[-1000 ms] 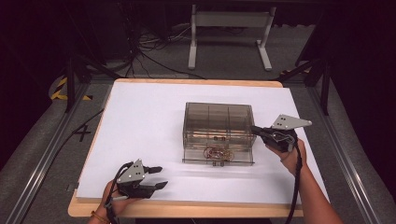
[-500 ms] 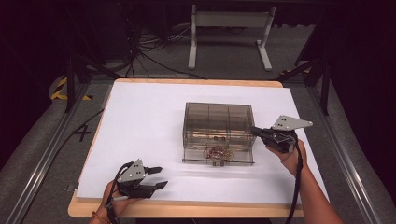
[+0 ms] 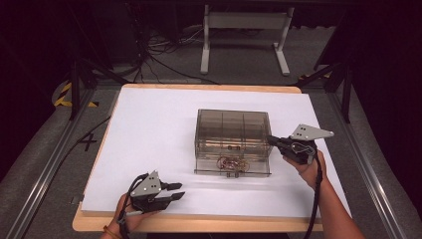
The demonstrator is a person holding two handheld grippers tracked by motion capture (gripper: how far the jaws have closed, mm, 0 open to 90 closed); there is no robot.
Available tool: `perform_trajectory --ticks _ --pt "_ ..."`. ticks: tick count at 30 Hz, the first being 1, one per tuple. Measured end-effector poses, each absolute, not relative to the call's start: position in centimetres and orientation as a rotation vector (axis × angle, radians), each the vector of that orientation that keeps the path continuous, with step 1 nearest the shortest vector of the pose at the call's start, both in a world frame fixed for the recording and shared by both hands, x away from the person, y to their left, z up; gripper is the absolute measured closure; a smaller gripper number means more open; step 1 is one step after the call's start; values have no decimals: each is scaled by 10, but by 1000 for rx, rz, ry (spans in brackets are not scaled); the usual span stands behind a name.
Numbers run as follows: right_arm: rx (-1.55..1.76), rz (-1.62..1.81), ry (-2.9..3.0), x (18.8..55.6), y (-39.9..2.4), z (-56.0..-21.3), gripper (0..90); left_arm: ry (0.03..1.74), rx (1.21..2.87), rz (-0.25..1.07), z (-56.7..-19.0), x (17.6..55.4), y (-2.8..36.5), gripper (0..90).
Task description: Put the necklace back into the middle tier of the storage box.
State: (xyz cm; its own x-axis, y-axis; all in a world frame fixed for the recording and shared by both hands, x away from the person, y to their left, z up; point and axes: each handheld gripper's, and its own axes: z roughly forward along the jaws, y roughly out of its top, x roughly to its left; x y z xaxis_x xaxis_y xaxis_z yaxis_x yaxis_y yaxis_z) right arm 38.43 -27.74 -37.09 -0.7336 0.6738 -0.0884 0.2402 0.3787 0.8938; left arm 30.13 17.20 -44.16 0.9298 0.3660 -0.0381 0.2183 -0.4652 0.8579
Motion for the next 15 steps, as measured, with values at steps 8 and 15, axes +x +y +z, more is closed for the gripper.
perform_trajectory --ticks 8,15 --pt "798 1319 2191 383 -277 -371 900 430 2104 201 -438 304 156 777" --pt "800 1327 2188 383 -277 -372 900 396 2120 214 -433 309 119 842"
